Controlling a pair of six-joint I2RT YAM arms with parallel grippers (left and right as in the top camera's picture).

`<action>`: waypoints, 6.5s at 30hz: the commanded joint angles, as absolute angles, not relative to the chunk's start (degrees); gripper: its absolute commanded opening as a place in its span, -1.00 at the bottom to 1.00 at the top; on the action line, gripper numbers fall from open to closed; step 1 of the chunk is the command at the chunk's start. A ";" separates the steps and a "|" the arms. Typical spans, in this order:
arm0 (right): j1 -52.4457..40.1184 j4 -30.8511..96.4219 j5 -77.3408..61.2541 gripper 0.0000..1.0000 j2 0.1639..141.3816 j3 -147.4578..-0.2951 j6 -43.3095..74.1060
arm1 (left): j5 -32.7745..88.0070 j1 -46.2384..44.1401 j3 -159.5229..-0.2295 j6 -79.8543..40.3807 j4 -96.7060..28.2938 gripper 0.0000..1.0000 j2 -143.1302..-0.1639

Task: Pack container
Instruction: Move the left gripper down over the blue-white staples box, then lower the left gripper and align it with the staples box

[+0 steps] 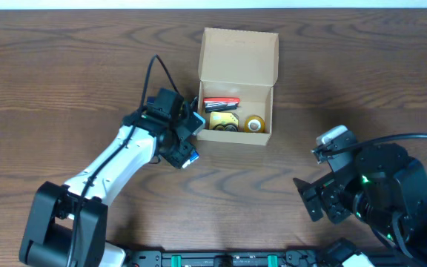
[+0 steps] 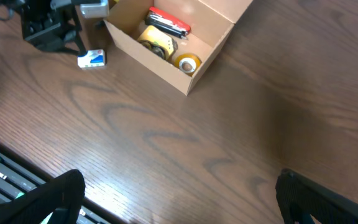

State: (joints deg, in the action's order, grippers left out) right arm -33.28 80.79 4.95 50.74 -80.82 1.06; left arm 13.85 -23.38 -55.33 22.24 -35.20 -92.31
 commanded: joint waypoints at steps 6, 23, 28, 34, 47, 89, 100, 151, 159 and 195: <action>-32.32 80.79 5.58 0.99 50.63 -80.84 1.87 | 11.90 -27.33 -51.11 16.53 -26.65 0.22 -92.25; -32.32 80.79 5.58 0.98 50.63 -80.84 1.87 | 8.54 -27.83 -47.59 14.96 -23.18 0.26 -92.25; -32.32 80.79 5.58 0.98 50.63 -80.84 1.87 | 8.56 -27.83 -47.11 14.96 -21.78 0.26 -92.25; -32.32 80.79 5.58 0.98 50.63 -80.84 1.87 | 8.84 -27.83 -43.83 14.66 -19.31 0.27 -92.25; -32.32 80.79 5.58 0.98 50.63 -80.84 1.85 | 8.99 -27.83 -42.02 14.11 -16.91 0.27 -92.25; -32.32 80.79 5.58 0.99 50.63 -80.84 1.85 | 7.11 -27.77 -36.91 3.75 -19.22 0.16 -79.85; -32.32 80.79 5.58 0.98 50.63 -80.84 1.85 | 6.98 -27.77 -33.45 -4.23 -10.35 0.25 -81.03; -32.32 80.79 5.58 0.98 50.63 -80.84 1.85 | 13.17 -27.29 -33.71 -13.74 23.05 -0.88 -91.11; -32.32 80.79 5.58 0.98 50.63 -80.84 1.85 | 10.22 -26.92 -33.71 -1.85 10.07 -0.67 -79.79; -32.32 80.79 5.58 0.98 50.63 -80.84 1.85 | 10.39 -27.03 -33.69 17.82 -5.69 0.86 -87.02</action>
State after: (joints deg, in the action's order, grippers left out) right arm -33.28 80.79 4.95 50.72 -80.82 1.06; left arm 10.33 -27.11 -33.39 16.80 -5.87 -85.71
